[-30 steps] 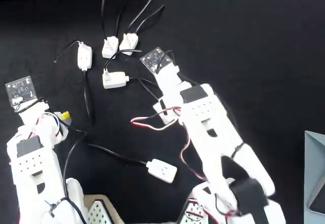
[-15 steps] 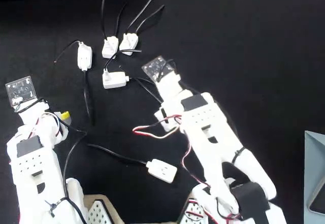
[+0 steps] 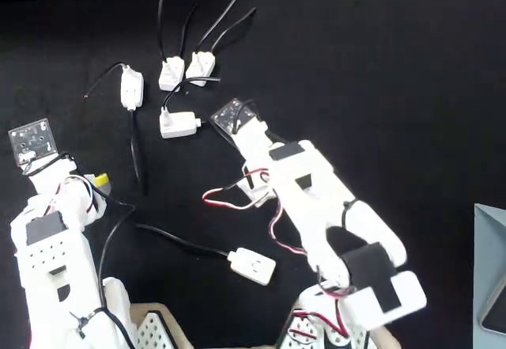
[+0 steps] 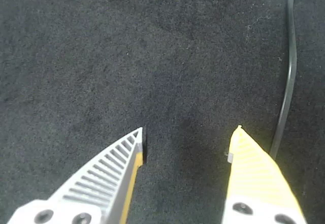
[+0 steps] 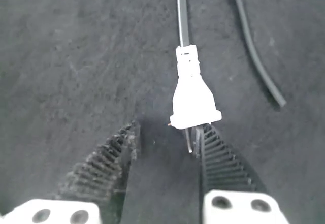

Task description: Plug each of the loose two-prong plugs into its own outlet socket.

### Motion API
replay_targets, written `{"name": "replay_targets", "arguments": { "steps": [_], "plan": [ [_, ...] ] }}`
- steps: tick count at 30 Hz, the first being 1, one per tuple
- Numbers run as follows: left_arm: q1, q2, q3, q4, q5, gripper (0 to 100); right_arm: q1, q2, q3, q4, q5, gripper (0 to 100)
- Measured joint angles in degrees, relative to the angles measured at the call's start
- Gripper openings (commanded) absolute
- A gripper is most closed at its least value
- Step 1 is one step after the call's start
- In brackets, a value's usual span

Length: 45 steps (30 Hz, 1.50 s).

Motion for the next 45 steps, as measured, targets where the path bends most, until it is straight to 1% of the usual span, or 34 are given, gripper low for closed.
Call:
{"name": "replay_targets", "arguments": {
  "steps": [3, 6, 9, 15, 18, 23, 27, 34, 38, 42, 45],
  "plan": [
    [0.0, 0.0, 0.0, 0.0, 0.0, 27, 0.2, 1.0, -0.5, -0.6, 1.3, 16.8],
    [0.0, 0.0, 0.0, 0.0, 0.0, 27, 1.8, 1.1, -1.6, -0.6, 2.2, 16.8],
    [0.0, 0.0, 0.0, 0.0, 0.0, 27, 2.4, -1.3, -2.0, 1.0, 2.4, 17.0],
    [0.0, 0.0, 0.0, 0.0, 0.0, 27, 0.8, -9.1, -2.0, 3.3, 2.5, 17.0],
    [0.0, 0.0, 0.0, 0.0, 0.0, 27, -0.5, -9.5, -2.0, 2.8, 3.5, 17.0],
    [0.0, 0.0, 0.0, 0.0, 0.0, 27, -0.8, -8.6, -1.5, 2.4, 5.1, 16.8],
    [0.0, 0.0, 0.0, 0.0, 0.0, 27, -2.6, -8.4, -1.5, 9.8, 5.1, 16.8],
    [0.0, 0.0, 0.0, 0.0, 0.0, 27, -3.8, -10.8, -1.5, 21.5, -3.8, 16.8],
    [0.0, 0.0, 0.0, 0.0, 0.0, 27, -3.8, -12.8, -1.5, 28.2, -6.1, 16.7],
    [0.0, 0.0, 0.0, 0.0, 0.0, 27, -3.8, -13.8, -1.5, 31.5, -6.4, 16.7],
    [0.0, 0.0, 0.0, 0.0, 0.0, 27, -3.1, -14.9, -1.5, 30.7, -6.4, 16.7]
  ]
}}
